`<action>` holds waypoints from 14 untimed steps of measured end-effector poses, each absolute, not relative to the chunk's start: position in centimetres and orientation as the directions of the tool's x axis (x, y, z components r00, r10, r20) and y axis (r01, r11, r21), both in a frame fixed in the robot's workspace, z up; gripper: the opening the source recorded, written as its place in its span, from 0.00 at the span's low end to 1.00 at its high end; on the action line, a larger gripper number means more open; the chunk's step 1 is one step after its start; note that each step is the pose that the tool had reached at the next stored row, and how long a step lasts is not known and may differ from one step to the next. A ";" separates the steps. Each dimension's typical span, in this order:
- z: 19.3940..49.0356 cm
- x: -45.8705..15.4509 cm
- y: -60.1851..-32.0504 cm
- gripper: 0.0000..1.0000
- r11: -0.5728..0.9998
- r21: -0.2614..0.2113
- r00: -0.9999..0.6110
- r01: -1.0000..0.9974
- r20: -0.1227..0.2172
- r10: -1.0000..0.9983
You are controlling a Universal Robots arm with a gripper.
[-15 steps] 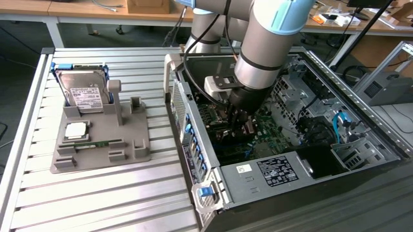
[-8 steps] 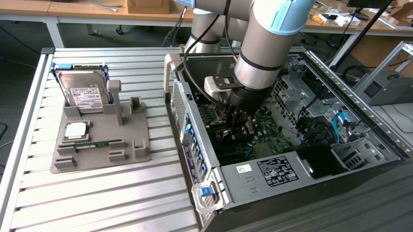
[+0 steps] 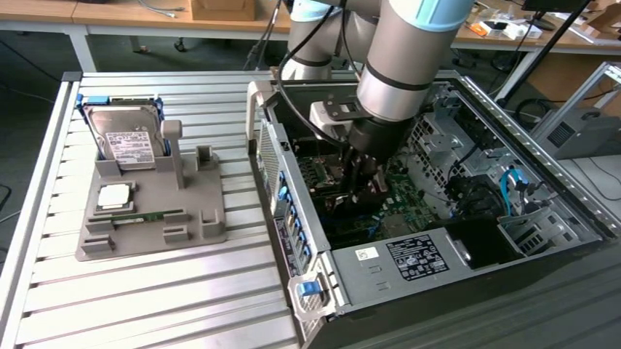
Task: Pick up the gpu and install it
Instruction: 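Insert the gpu into the slot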
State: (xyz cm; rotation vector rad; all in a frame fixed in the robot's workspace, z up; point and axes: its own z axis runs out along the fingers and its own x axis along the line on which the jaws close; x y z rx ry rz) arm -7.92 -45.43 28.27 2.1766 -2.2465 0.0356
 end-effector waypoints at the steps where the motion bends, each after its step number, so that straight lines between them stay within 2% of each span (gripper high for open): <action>1: 28.7 -7.9 -45.3 0.40 0.032 -0.007 -0.032 -0.999 0.026 -0.999; 3: 29.1 -7.9 -44.9 0.39 0.031 -0.007 -0.032 -0.999 0.027 -0.999; 5: 29.2 -7.9 -44.5 0.26 0.031 -0.007 -0.032 -0.999 0.027 -0.999; 6: 29.3 -7.9 -44.3 0.26 0.031 -0.007 -0.031 -0.999 0.028 -0.999; 8: 29.3 -7.9 -44.1 0.14 0.031 -0.007 -0.031 -0.999 0.028 -0.999; 10: 29.3 -8.1 -44.0 0.11 0.025 -0.007 -0.025 -1.000 0.028 -0.999; 14: 29.1 -8.5 -44.0 0.11 -0.006 -0.007 0.006 -1.000 0.028 -1.000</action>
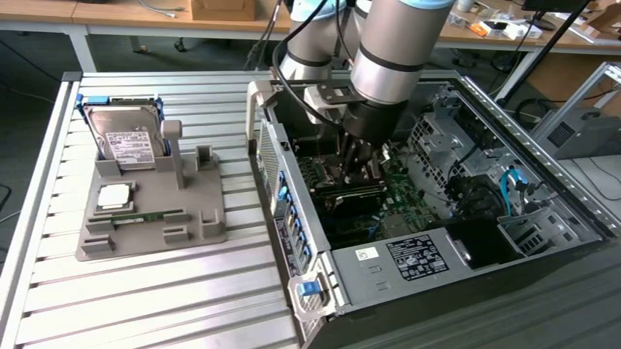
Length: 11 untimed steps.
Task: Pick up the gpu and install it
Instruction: 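Insert the gpu into the slot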
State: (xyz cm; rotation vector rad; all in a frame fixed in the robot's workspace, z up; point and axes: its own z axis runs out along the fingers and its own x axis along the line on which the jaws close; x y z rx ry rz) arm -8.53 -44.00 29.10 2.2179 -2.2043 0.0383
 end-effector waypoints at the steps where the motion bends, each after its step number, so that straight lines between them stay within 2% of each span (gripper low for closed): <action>1: 29.0 -8.5 -44.0 0.11 -0.036 -0.007 0.035 -0.999 0.028 -0.999; 11: 27.6 -10.4 -44.1 0.11 -0.057 -0.007 0.057 -0.998 0.028 -0.998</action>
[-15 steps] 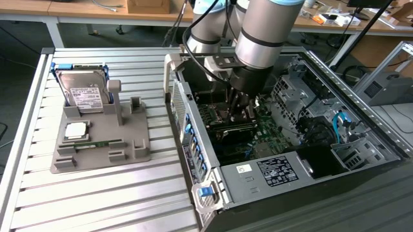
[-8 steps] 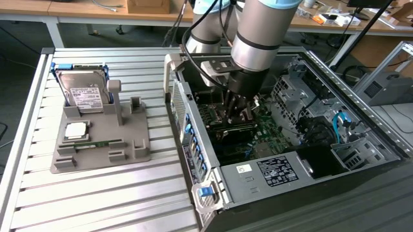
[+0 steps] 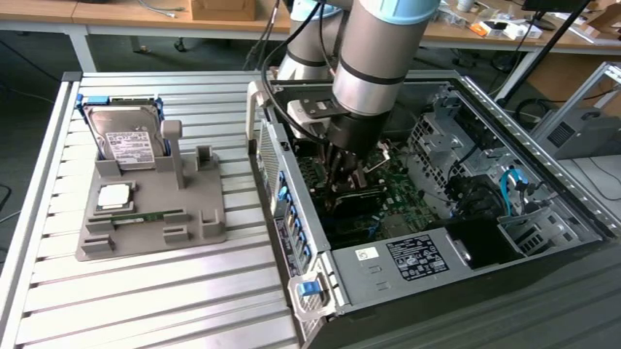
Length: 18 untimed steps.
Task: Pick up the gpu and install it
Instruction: 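Insert the gpu into the slot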
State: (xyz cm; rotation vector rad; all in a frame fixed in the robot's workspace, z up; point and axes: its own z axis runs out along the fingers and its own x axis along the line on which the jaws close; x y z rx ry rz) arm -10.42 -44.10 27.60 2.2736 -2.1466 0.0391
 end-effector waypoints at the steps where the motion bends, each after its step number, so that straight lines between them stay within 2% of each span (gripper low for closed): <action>1: 27.5 -10.4 -44.1 0.11 -0.058 -0.006 0.058 -0.998 0.028 -0.998; 9: 26.8 -10.4 -44.2 0.11 -0.059 -0.007 0.058 -0.998 0.028 -0.998; 14: 29.0 -10.4 -44.2 0.11 -0.059 -0.008 0.059 -0.998 0.027 -0.998; 18: 29.1 -9.3 -44.3 0.11 -0.059 -0.004 0.059 -0.998 0.026 -0.998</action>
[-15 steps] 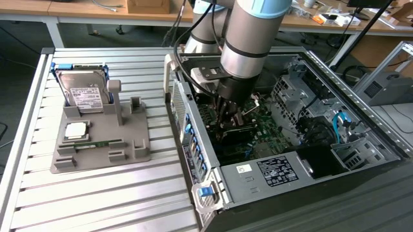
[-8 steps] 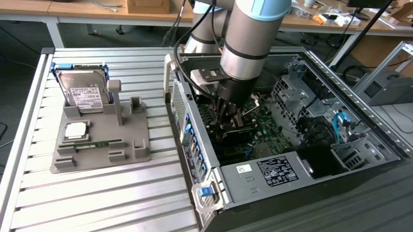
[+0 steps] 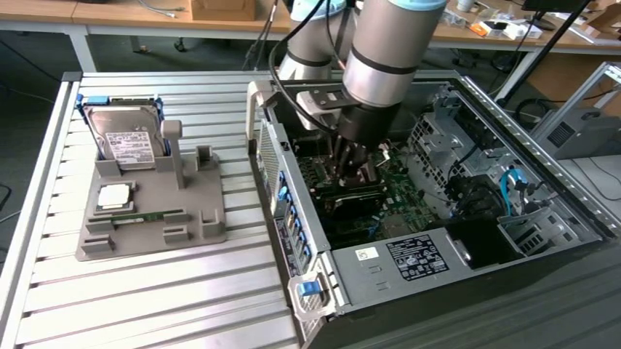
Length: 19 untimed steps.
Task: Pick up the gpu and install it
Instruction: 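Insert the gpu into the slot, then press down on the gpu until it lock into place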
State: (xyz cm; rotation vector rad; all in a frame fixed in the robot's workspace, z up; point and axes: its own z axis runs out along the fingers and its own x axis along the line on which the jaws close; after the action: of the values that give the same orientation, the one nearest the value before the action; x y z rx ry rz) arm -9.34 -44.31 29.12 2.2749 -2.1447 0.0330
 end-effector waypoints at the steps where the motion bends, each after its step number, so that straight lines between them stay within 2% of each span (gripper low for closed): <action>1: 29.1 -8.9 -44.3 0.11 -0.059 -0.002 0.059 -0.998 0.025 -0.998; 15: 28.1 -1.2 -44.4 0.11 -0.059 0.034 0.060 -0.998 0.019 -0.998; 19: 28.1 -1.1 -44.4 0.11 -0.059 0.034 0.060 -0.998 0.019 -0.998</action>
State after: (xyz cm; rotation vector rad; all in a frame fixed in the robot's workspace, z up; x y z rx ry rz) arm -1.10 -44.36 28.11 2.2586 -2.1285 -0.0148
